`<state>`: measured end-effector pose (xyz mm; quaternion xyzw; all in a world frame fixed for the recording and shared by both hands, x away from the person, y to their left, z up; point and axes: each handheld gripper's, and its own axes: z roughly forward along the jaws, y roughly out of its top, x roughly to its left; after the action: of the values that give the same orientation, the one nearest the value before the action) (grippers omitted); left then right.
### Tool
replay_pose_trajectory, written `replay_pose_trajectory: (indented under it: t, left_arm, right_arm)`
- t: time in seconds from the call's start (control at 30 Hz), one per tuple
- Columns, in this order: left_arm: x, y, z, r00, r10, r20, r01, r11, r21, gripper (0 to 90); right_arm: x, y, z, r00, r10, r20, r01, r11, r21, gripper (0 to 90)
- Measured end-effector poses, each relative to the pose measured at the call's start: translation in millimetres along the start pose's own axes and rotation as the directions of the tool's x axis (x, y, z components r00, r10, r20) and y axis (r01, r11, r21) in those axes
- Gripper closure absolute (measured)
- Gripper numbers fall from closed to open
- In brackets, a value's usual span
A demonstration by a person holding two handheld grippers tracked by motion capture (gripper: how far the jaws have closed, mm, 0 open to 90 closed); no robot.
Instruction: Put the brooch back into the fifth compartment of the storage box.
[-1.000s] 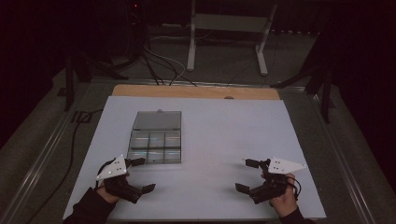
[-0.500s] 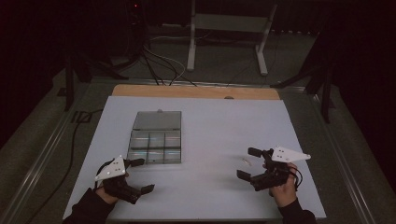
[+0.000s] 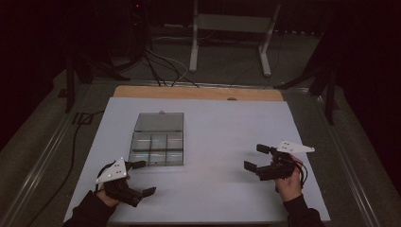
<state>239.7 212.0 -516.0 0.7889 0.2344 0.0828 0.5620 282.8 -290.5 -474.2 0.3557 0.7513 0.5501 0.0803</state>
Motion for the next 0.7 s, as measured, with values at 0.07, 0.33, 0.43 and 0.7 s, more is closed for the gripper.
replay_pose_trajectory:
  t: [0.07, 0.33, 0.43, 0.7]
  left_arm:
    - [0.1, -0.5, 0.4, 1.0000, 0.001, -0.001, -0.001, 1.0000, 0.008, 1.1]
    - [0.0, 0.2, 0.1, 1.0000, 0.001, 0.000, -0.001, 1.0000, 0.002, 1.1]
    - [-0.3, -0.3, 0.2, 1.0000, 0.002, 0.000, -0.002, 1.0000, 0.007, 1.1]
    - [-0.4, 0.2, 0.0, 1.0000, 0.002, 0.000, -0.002, 1.0000, 0.003, 1.1]
  right_arm:
    - [-10.9, -2.4, 3.9, 0.9991, 0.041, -0.008, -0.041, 0.999, 0.023, 0.0]
    - [-19.6, -4.9, 8.7, 0.9982, 0.060, 0.004, -0.060, 0.996, 0.069, 0.0]
    - [-22.9, -8.1, 11.3, 0.9983, 0.049, 0.033, -0.051, 0.995, 0.080, 0.0]
    - [-30.2, -13.4, 14.4, 0.9960, 0.088, 0.016, -0.089, 0.984, 0.151, 0.0]
